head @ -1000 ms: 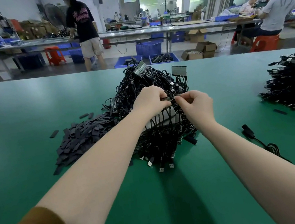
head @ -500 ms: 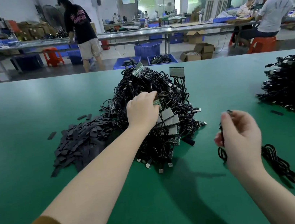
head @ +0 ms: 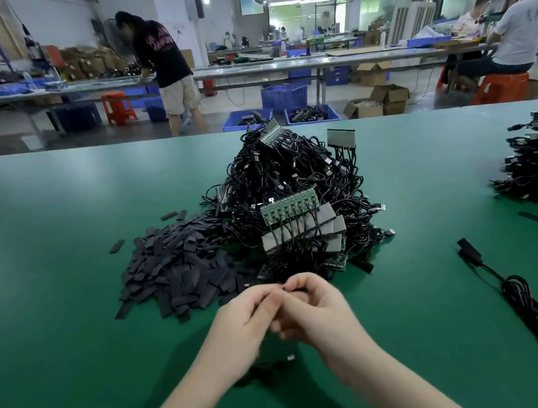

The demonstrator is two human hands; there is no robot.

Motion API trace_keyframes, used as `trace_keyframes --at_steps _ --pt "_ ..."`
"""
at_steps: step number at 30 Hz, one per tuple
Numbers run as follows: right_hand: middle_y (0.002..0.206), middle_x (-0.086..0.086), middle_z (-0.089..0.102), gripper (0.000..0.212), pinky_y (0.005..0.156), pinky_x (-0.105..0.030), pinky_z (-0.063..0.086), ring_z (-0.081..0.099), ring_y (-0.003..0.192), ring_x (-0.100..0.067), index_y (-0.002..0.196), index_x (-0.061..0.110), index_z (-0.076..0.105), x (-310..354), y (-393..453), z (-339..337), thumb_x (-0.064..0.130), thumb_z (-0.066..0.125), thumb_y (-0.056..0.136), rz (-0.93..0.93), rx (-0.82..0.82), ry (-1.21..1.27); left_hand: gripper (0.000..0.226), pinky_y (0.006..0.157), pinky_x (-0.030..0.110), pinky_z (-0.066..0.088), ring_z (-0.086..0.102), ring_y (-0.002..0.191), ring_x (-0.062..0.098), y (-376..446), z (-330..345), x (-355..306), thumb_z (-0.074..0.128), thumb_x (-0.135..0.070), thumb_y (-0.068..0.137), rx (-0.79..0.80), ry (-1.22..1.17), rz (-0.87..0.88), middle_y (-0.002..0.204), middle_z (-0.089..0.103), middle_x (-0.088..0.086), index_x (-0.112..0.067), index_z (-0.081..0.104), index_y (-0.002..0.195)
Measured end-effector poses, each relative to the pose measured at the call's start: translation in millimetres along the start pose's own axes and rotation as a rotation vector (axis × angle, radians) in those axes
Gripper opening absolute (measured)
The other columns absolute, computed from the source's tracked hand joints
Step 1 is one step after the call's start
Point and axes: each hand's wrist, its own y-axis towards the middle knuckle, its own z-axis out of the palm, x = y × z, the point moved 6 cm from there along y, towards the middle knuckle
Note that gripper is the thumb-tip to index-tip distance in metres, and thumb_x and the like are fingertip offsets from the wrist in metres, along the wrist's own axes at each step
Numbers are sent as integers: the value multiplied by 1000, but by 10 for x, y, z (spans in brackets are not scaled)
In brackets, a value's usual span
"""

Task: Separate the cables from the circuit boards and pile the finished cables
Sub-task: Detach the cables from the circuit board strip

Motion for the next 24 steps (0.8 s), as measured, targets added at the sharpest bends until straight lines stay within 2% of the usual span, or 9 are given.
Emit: trace_keyframes --at_steps 4,7,8,10,13,15,19,22,24 --pt "97 10 70 11 72 -19 46 56 70 2 100 28 67 -151 224 146 35 69 91 -260 -15 -790 19 60 26 47 60 66 0 -87 -504 240 49 -55 92 -129 520 -140 72 66 -17 -43 64 89" --pt "140 3 53 40 102 -30 43 54 118 -16 137 23 55 -408 415 365 38 55 100 -332 161 -1257 27 48 25 36 55 63 8 -123 -817 280 35 -58 95 -346 933 -199 71 57 -15 -41 54 90" --pt "150 0 45 45 106 -36 41 46 129 -23 144 22 47 -493 468 425 36 51 102 -344 201 -1407 26 47 25 36 55 63 9 -133 -837 277 33 -56 97 -391 954 -179 73 57 -14 -40 53 91" --pt "157 -6 36 45 102 -43 40 39 133 -32 148 19 41 -579 557 517 31 43 105 -348 242 -1621 22 49 26 38 55 64 10 -143 -773 308 36 -49 99 -438 830 -128 76 58 -14 -37 53 92" --pt "132 -10 56 24 79 -38 42 47 121 -34 122 9 59 -519 634 589 10 47 101 -312 188 -1700 18 52 29 40 54 64 5 -160 -565 492 41 -39 100 -444 460 -108 73 60 -12 -30 55 95" --pt "118 -14 61 21 71 -37 37 53 114 -34 111 3 63 -472 662 593 1 47 96 -297 165 -1730 16 51 30 37 53 58 6 -174 -427 608 41 -36 101 -427 351 -97 65 57 -9 -28 55 96" --pt "118 -12 59 22 76 -38 44 57 111 -34 117 8 61 -397 611 498 6 52 97 -261 121 -1680 14 53 30 38 53 60 7 -106 -245 637 42 -35 99 -446 214 -81 70 59 -9 -31 51 89" --pt "116 -6 61 27 85 -36 51 62 105 -29 121 20 67 -329 499 281 15 55 97 -268 71 -1408 14 69 30 48 60 78 6 8 -124 560 49 -25 99 -514 12 -65 85 64 -10 -30 57 89" --pt "105 6 70 22 87 -25 50 65 96 -13 108 24 74 -188 378 48 17 60 93 -343 -101 -1138 11 77 32 50 63 87 12 68 9 502 52 -22 98 -525 -54 -50 91 66 -8 -29 59 95"
